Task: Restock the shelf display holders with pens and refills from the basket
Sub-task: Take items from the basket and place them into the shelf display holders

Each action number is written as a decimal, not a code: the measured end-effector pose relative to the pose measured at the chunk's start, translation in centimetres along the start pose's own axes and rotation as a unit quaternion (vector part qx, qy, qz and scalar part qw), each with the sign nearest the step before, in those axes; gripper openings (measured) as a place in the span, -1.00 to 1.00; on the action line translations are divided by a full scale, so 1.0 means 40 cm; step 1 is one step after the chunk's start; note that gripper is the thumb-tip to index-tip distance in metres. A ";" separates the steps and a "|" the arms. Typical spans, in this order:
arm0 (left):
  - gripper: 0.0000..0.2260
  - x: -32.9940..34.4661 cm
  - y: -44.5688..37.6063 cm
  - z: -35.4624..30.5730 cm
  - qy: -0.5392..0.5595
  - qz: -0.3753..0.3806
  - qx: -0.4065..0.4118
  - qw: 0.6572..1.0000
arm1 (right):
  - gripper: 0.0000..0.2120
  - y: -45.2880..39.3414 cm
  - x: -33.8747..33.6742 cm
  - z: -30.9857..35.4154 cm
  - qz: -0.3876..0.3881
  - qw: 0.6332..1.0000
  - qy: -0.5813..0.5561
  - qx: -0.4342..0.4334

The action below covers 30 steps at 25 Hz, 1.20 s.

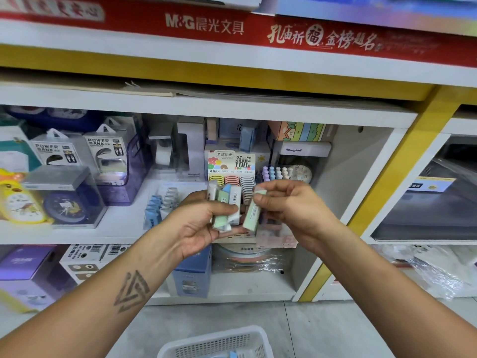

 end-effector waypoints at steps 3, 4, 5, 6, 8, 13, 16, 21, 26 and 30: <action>-0.75 -0.029 0.006 -0.015 0.034 -0.034 0.015 0.999 | -0.83 -0.012 0.013 0.017 0.003 1.000 -0.022 -0.018; -0.77 -0.040 0.009 -0.020 0.037 -0.042 0.021 0.998 | -0.83 -0.013 0.024 0.018 0.013 0.999 -0.028 -0.012; -0.78 -0.052 0.013 -0.026 0.042 -0.047 0.026 0.998 | -0.81 -0.013 0.035 0.017 0.026 0.999 -0.034 -0.005; -0.77 -0.065 0.019 -0.031 0.046 -0.049 0.031 0.997 | -0.79 -0.014 0.046 0.014 0.036 0.999 -0.033 -0.001; -0.73 -0.090 0.033 -0.041 0.050 -0.053 0.037 0.997 | -0.76 -0.019 0.056 0.010 0.034 0.999 0.014 -0.006; -0.77 -0.144 0.081 -0.065 0.046 -0.075 0.050 0.995 | -0.90 -0.026 0.072 0.029 0.021 0.985 0.162 -0.061; -0.71 -0.176 0.113 -0.082 0.039 -0.087 0.052 0.994 | -0.90 -0.018 0.091 0.048 0.046 0.972 0.210 -0.097; -0.70 -0.242 0.174 -0.118 0.020 -0.138 0.057 0.989 | -0.93 -0.011 0.127 0.036 0.091 0.990 0.081 -0.066; -0.71 -0.282 0.207 -0.141 0.029 -0.159 0.076 0.984 | -0.95 -0.029 0.167 0.028 0.081 0.966 0.232 -0.082; -0.71 -0.308 0.208 -0.148 0.041 -0.160 0.079 0.983 | -0.84 -0.065 0.197 0.027 0.064 0.952 0.283 -0.098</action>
Point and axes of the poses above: each hand's wrist, its own y-axis away from the middle knuckle, its own x-axis out of the palm, z = x × y, the point moved 3 cm from there along -y, towards the middle knuckle, and after that the axes turned 5 degrees about z, right-handed, at the moved point
